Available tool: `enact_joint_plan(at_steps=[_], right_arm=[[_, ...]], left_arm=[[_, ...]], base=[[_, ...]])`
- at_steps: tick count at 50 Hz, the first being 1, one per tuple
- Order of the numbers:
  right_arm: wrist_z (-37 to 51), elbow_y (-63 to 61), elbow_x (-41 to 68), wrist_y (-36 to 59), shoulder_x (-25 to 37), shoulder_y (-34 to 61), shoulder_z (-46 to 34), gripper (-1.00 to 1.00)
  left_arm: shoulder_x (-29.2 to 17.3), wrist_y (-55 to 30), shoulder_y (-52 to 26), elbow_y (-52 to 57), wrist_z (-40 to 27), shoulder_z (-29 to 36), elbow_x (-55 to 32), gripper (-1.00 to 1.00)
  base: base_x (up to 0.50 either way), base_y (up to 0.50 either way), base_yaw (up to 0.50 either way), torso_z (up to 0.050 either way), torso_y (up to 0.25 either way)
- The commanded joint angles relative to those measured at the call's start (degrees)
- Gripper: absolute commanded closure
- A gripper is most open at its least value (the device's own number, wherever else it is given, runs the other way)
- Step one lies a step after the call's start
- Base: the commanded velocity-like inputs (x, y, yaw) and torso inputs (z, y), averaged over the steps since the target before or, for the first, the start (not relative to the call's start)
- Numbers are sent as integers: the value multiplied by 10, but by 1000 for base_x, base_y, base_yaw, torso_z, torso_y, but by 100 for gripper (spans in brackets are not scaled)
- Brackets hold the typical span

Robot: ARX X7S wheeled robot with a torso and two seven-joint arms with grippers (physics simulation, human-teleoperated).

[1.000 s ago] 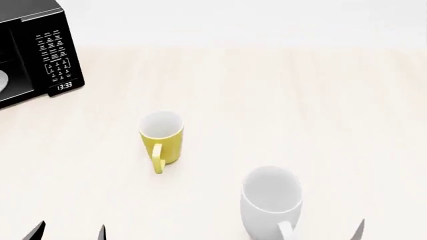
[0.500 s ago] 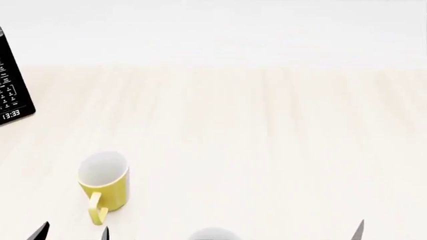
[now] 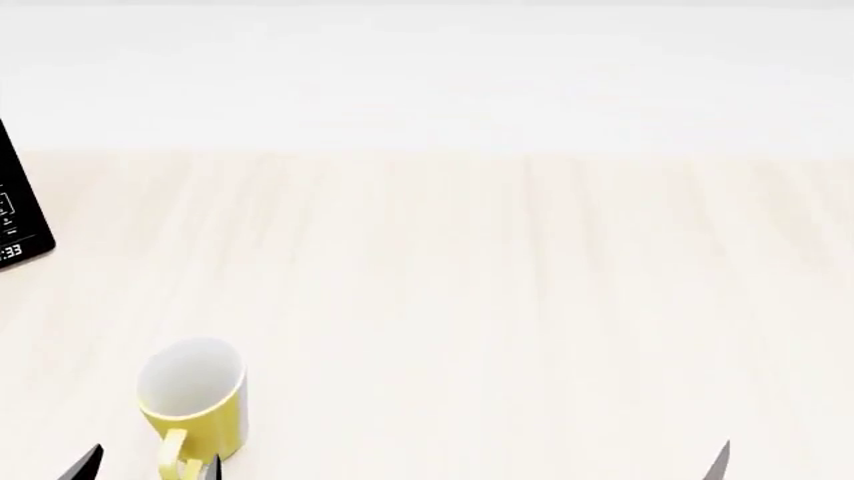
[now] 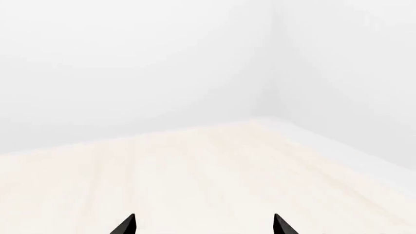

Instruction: Put the yellow and white mug to the front of the white mug.

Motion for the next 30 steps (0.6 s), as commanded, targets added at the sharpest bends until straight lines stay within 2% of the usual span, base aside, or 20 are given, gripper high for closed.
enact_joint_plan(at_steps=[1, 18, 30], right_arm=[[15, -2, -1, 10, 2, 1, 0, -100], [23, -2, 1, 14, 7, 1, -4, -100], [26, -5, 4, 12, 10, -2, -6, -100]], left_arm=[[-4, 0, -3, -6, -4, 3, -6, -100], [-7, -14, -12, -21, 7, 4, -40, -100], [-2, -1, -36, -81, 3, 10, -34, -100]], base=[[0, 0, 0, 0, 0], [0, 0, 0, 0, 0], [0, 0, 0, 0, 0]])
